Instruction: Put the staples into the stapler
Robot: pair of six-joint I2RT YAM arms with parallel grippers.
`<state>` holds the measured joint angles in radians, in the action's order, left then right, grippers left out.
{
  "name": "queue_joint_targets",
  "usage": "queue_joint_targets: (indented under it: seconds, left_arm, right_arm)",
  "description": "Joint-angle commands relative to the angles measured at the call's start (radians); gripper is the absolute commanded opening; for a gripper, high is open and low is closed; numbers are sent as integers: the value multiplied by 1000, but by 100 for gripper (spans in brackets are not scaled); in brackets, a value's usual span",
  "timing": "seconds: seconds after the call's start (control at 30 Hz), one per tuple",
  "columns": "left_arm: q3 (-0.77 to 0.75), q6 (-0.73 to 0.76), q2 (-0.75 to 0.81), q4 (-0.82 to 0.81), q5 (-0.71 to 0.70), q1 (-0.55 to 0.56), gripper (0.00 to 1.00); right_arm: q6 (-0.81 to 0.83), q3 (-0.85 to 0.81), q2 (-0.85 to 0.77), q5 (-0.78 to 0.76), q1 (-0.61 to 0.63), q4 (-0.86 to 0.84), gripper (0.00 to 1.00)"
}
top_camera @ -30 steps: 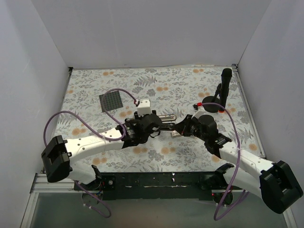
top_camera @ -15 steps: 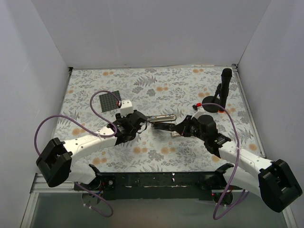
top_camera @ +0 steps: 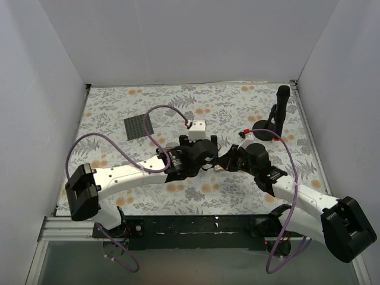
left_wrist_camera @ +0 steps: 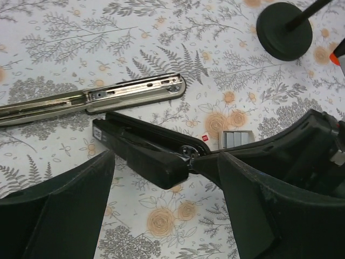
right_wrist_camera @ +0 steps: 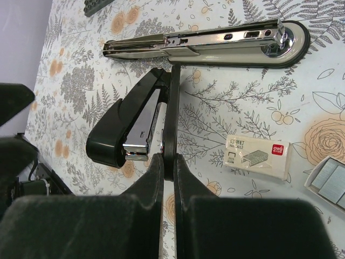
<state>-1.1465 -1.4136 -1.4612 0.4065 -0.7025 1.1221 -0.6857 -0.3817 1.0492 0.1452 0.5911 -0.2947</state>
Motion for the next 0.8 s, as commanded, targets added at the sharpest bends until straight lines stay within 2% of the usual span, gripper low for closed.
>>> queue_joint_targets:
  seconds: [0.0, 0.33, 0.47, 0.6, 0.77]
  left_arm:
    - [-65, 28, -80, 57, -72, 44, 77]
    - [-105, 45, -182, 104, -121, 71, 66]
    - [-107, 48, -176, 106, -114, 74, 62]
    - [-107, 47, -156, 121, -115, 76, 50]
    - [-94, 42, -131, 129, -112, 74, 48]
  right_arm:
    - [29, -16, 11, -15, 3, 57, 1]
    - [26, -14, 5, -15, 3, 57, 1]
    - [28, -13, 2, -16, 3, 57, 1]
    - [28, -11, 0, -19, 3, 57, 1]
    - [26, -6, -6, -24, 3, 58, 1]
